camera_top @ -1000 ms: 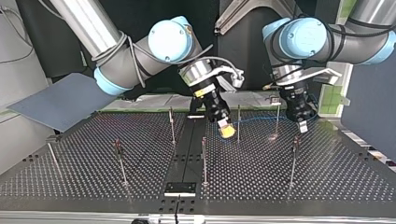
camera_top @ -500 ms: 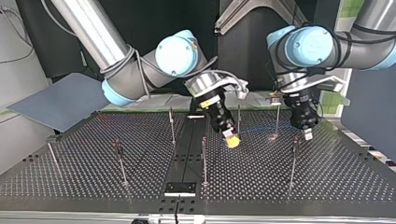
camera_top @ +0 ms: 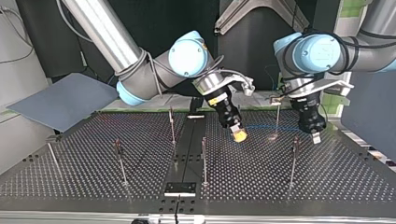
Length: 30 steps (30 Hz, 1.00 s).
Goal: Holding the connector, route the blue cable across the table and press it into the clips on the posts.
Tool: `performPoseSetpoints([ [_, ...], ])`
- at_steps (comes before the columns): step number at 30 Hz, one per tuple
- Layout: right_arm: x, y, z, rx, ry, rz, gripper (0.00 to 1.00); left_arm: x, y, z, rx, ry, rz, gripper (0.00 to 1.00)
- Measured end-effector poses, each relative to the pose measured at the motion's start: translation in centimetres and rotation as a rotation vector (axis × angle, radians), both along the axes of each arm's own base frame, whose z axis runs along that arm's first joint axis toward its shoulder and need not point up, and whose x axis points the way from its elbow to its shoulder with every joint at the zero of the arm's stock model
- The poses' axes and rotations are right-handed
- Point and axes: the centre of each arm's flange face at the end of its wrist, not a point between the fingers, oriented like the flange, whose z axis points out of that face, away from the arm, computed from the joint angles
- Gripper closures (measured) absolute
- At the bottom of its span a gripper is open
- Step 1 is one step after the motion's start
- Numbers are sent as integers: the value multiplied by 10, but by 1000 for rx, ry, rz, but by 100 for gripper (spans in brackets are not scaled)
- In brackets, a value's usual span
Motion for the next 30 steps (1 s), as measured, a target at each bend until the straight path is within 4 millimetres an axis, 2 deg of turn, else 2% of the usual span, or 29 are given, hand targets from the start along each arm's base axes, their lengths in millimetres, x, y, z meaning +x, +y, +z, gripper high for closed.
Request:
performPoseSetpoints([
  [6,-1,-4,-2,0,0,-5,100,8,8,2,2,-19,-8,100],
  [10,-1,-8,-5,1,2,-7,100,18,13,-5,2,-3,-6,100],
  [18,9,-15,-16,3,5,0,100,31,26,-7,3,-29,-11,100],
  [30,16,-22,4,-22,-33,3,100,48,38,1,-21,-93,-76,100],
])
